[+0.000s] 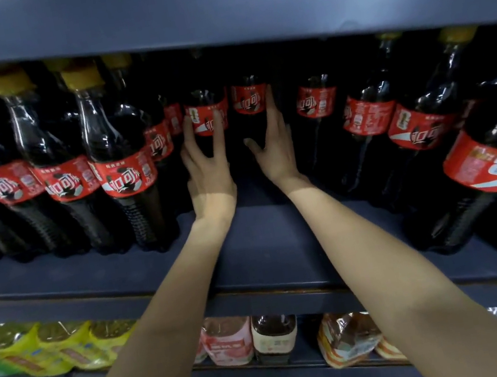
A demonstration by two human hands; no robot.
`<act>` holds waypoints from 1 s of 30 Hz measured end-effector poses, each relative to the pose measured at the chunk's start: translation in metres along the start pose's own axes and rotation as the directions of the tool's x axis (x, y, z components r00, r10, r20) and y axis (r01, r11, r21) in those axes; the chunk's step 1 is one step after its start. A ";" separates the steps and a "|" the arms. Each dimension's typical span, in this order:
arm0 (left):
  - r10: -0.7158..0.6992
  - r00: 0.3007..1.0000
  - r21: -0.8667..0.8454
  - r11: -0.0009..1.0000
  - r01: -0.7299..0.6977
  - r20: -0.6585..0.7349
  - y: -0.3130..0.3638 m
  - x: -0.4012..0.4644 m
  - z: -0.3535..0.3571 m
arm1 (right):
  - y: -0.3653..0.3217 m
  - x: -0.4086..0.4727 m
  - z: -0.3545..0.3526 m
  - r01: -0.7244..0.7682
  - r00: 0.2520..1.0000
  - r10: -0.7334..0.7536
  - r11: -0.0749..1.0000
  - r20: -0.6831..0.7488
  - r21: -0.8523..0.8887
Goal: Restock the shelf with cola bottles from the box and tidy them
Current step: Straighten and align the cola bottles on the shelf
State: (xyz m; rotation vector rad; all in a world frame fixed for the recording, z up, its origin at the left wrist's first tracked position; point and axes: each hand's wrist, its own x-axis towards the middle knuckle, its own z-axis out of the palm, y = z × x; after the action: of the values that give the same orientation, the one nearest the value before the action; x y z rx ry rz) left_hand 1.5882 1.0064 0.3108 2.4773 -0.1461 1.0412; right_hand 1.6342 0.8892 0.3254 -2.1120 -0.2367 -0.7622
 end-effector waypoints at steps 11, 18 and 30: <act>0.082 0.995 0.004 0.997 -0.082 -0.064 -0.010 -0.004 -0.002 | -0.014 0.000 0.010 -0.064 0.997 0.053 0.978 -0.059 -0.196; 0.064 0.992 0.128 0.990 -0.050 -0.108 -0.008 -0.005 0.008 | -0.017 -0.008 -0.008 -0.091 0.991 0.104 0.985 0.080 -0.149; 0.141 0.970 -0.088 0.983 -0.161 -0.199 0.013 -0.016 -0.002 | -0.030 -0.062 -0.069 0.005 1.000 -0.011 0.973 -0.028 -0.230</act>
State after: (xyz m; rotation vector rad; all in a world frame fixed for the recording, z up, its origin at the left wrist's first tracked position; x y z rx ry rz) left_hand 1.5726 0.9945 0.3051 2.2870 -0.3239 1.2961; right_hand 1.5423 0.8603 0.3391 -2.3173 -0.1465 -0.8589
